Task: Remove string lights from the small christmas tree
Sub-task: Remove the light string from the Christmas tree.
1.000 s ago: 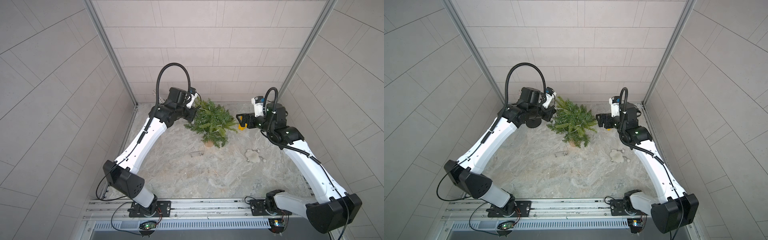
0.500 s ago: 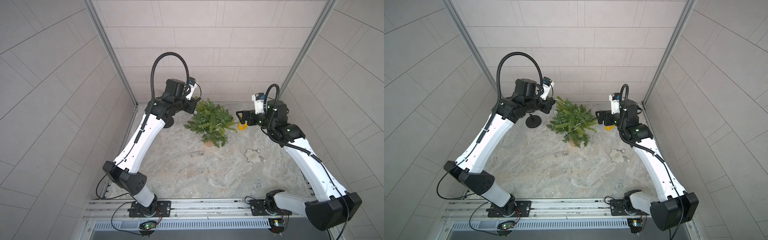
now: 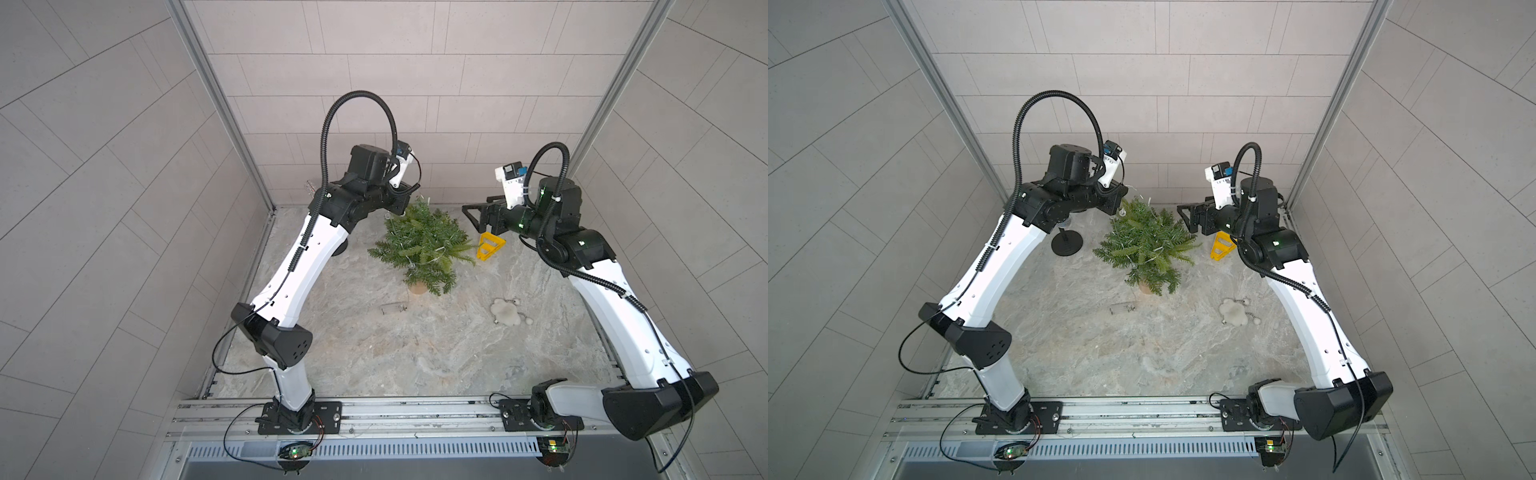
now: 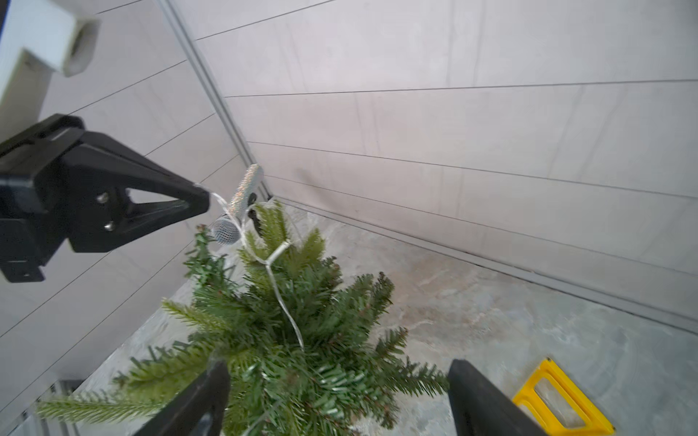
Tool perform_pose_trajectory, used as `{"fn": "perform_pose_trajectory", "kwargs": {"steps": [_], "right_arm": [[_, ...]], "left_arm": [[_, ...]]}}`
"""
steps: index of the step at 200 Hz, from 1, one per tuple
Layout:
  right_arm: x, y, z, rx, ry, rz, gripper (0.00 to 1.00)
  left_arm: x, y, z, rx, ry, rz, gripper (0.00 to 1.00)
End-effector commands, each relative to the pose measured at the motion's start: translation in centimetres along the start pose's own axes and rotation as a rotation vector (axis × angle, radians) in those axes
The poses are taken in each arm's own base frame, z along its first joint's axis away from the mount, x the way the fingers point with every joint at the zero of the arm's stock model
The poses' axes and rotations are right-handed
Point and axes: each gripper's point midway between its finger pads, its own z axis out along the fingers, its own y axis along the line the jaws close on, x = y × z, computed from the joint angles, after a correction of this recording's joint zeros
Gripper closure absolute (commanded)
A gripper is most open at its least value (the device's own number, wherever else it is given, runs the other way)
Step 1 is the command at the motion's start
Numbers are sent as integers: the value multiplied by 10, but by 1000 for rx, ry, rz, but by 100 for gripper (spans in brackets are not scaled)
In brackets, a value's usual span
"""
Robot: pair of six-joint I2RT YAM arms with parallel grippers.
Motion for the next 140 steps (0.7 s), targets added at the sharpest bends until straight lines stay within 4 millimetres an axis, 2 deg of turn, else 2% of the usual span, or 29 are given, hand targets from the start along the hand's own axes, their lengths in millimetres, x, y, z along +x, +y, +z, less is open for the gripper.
{"fn": "perform_pose_trajectory", "kwargs": {"steps": [1, 46, 65, 102, 140], "right_arm": [[-12, 26, 2, -92, -3, -137, 8], [-27, 18, 24, -83, -1, -185, 12], [-27, 16, 39, -92, -5, -189, 18], [-21, 24, 65, -110, 42, -232, 19], [-20, 8, 86, -52, 59, -215, 28]], "left_arm": [[-19, -4, 0, -2, -53, 36, 100], [-39, -12, 9, 7, -108, 67, 100], [-42, -15, 11, 9, -121, 75, 100], [-45, -21, 17, 16, -137, 88, 100], [-46, -22, 18, 16, -142, 93, 100]]}}
